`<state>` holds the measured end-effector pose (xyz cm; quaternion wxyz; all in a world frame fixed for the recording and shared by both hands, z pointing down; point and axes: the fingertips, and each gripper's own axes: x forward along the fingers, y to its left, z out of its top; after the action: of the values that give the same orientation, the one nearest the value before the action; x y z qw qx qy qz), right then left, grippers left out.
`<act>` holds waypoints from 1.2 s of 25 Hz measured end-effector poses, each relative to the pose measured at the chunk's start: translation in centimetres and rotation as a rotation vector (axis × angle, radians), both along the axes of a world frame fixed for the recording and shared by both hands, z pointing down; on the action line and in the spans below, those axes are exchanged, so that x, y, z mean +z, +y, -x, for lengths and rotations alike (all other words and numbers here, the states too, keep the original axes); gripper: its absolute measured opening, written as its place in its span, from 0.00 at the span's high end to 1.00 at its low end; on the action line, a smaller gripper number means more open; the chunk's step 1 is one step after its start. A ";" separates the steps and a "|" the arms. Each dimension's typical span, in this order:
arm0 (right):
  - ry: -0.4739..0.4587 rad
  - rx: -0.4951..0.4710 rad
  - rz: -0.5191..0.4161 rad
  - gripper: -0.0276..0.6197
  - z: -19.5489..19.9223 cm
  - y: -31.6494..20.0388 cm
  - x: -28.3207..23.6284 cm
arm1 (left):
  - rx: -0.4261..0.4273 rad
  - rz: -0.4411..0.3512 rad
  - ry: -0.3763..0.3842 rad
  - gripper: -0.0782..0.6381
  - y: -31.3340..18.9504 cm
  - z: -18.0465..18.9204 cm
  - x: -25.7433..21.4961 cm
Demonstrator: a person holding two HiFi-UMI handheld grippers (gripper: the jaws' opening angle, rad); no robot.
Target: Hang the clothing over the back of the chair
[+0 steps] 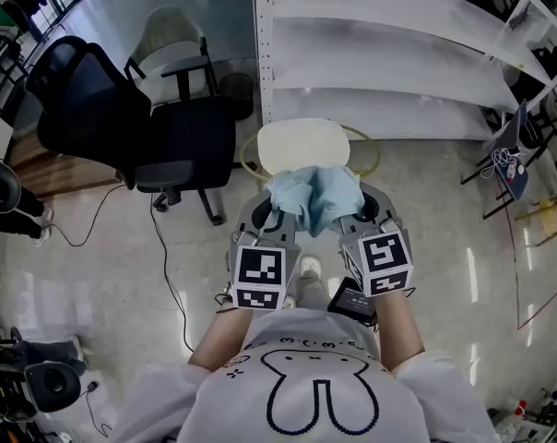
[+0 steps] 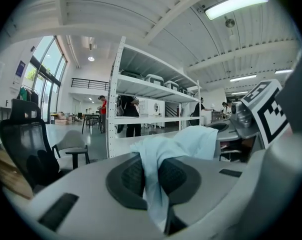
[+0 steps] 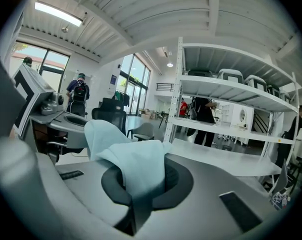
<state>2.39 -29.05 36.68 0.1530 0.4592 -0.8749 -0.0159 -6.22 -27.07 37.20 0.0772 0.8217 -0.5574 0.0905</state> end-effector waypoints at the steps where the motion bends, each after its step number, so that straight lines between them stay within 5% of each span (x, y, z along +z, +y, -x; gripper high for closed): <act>1: 0.004 -0.003 0.000 0.95 -0.3 -1.2 0.1 | -0.005 0.005 -0.002 0.84 -0.6 -0.2 0.2; 13: 0.103 -0.119 0.031 0.95 -1.0 -14.7 2.1 | -0.068 0.047 -0.041 0.84 -7.6 -1.3 1.3; 20: 0.226 -0.197 0.187 0.95 -0.4 -18.5 9.8 | -0.017 0.171 -0.058 0.84 -9.6 -1.6 4.7; 30: 0.287 -0.208 0.505 0.95 -0.9 -18.3 22.4 | -0.041 0.346 0.023 0.84 -9.9 -1.3 10.5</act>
<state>3.27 -47.33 59.05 0.3818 0.3077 -0.8630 0.1220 -4.87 -37.00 47.72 0.2257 0.7857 -0.5490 0.1742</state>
